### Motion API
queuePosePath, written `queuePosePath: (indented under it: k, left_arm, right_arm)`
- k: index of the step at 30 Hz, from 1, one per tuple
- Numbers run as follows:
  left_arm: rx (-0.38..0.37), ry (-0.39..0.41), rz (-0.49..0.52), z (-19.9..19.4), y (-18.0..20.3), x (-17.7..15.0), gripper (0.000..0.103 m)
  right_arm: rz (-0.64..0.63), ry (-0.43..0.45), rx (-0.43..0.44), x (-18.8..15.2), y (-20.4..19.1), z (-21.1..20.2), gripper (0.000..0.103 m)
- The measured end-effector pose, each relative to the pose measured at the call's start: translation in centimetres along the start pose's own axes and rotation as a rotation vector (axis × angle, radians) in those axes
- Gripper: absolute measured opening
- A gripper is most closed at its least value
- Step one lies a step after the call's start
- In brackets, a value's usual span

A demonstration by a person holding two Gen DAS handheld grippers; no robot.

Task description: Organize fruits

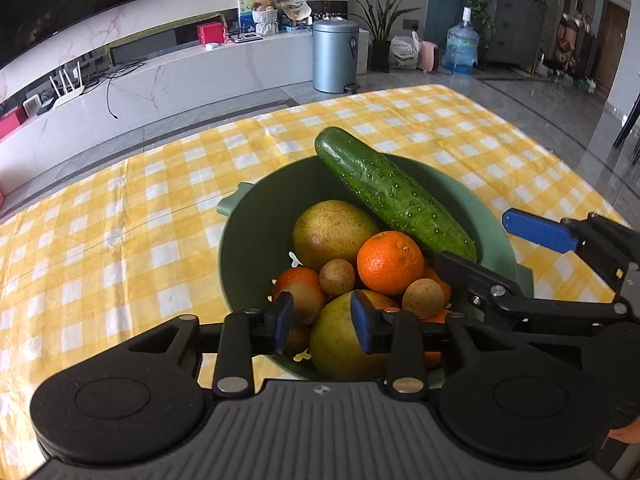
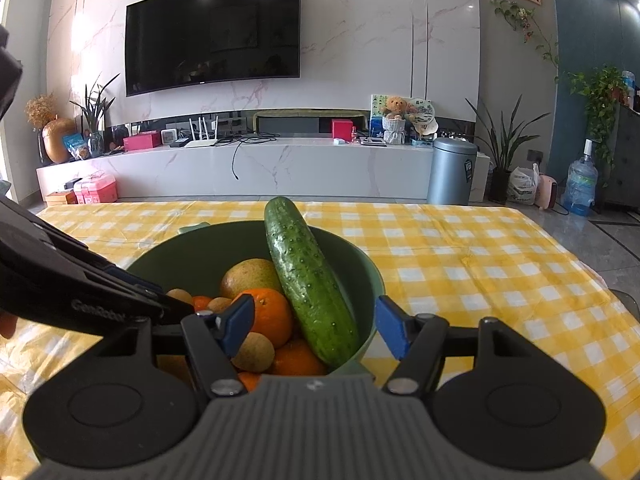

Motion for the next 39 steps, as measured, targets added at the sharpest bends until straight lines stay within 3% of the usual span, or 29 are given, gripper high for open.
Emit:
queuePosePath:
  k: [12,20,27,32,39]
  left_arm:
    - [0.030,0.146,-0.060,-7.4,-1.2,1.3,0.066]
    - [0.068,0.222,-0.086,-12.5,-1.3,1.4,0.069]
    - [0.207,0.281,-0.105,-15.5,-0.9,0.0,0.073]
    - [0.245,0.308,-0.120,-17.1,-0.6,-1.1,0.075]
    - [0.349,0.287,-0.094,-17.5,-0.3,-3.6,0.087]
  right_arm:
    - [0.112,-0.085,0.032,1.9,0.9,-1.4,0.086]
    - [0.151,-0.126,0.033,5.0,0.2,-5.2,0.096]
    - [0.110,-0.087,0.014,6.0,-1.7,-9.7,0.096]
    - [0.120,-0.071,0.025,5.5,-2.7,-12.1,0.097]
    - [0.085,-0.053,0.010,3.3,-3.8,-14.2,0.099]
Point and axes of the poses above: each gripper's, at about its wrist camera, not at the fingertips, and z roughly the way its jaws point, y to its right, x to its top, the point moved 7 cm from there along z, roughly the way its jaws point, and after that the axes turned 12 degrees about z, right-handed, at the moved point
